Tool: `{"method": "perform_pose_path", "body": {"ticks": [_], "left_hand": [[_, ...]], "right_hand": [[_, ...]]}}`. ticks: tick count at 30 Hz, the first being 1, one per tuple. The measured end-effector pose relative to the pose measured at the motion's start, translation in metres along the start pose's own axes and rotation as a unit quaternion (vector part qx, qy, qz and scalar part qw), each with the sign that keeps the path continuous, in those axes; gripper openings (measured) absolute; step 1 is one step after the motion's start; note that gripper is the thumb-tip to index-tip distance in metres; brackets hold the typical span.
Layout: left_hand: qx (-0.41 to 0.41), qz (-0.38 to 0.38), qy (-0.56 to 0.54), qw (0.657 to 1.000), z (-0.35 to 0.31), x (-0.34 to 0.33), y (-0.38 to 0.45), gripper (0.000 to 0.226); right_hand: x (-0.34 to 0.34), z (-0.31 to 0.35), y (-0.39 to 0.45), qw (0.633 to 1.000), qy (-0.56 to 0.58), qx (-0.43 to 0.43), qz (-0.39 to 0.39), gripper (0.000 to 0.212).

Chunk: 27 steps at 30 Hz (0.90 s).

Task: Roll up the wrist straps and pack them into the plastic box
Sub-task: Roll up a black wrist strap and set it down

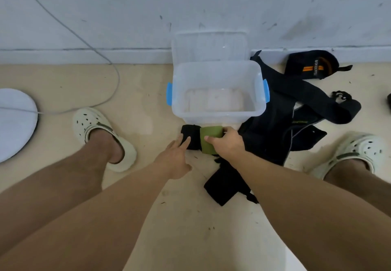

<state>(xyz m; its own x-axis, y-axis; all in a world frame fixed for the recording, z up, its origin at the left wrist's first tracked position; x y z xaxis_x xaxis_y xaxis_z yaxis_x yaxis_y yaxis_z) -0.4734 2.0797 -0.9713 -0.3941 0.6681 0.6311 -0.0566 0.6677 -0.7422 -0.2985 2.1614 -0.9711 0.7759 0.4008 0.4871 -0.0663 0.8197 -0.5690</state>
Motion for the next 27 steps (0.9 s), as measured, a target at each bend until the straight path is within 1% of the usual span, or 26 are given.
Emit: {"method": "perform_pose_path", "body": {"ticks": [3,7,11,16,22,24,27], "left_hand": [[-0.001,0.000,0.008,1.000,0.001,-0.006,0.012,0.099],[0.002,0.018,-0.009,1.000,-0.007,-0.010,0.022,0.099],[0.013,0.033,-0.026,0.999,-0.016,-0.015,0.027,0.098],[0.017,0.046,-0.022,0.999,-0.020,-0.017,0.026,0.097],[0.019,0.032,-0.025,0.999,-0.023,-0.014,0.022,0.096],[0.024,0.021,-0.036,0.999,-0.024,-0.015,0.021,0.097],[0.029,0.006,-0.048,0.998,-0.028,-0.016,0.021,0.098]], "right_hand": [[-0.005,-0.002,0.013,1.000,0.011,-0.006,-0.025,0.064],[-0.013,-0.012,0.022,0.999,0.006,-0.025,-0.027,0.063],[-0.015,-0.020,0.025,0.999,-0.002,-0.026,-0.040,0.051],[-0.006,-0.023,0.022,0.997,-0.009,-0.025,-0.073,0.048],[-0.006,-0.017,0.017,0.996,-0.023,-0.010,-0.087,0.035],[0.000,-0.014,0.013,0.994,-0.037,-0.004,-0.100,0.035],[0.014,-0.006,0.004,0.986,-0.090,0.038,-0.136,0.034]]}}
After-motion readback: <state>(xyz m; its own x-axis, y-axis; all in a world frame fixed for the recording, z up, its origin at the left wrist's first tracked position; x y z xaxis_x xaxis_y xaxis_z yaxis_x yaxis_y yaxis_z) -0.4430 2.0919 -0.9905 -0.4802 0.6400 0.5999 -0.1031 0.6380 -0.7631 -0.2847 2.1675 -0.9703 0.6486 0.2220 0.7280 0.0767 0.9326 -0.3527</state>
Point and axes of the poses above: each hand's wrist, its own y-axis towards the middle knuckle, its own x-axis out of the back of the hand, z = x × y, the point moved 7 cm from there along y, towards the middle knuckle, and after that the axes turned 6 degrees about x, right-handed, at the moved point
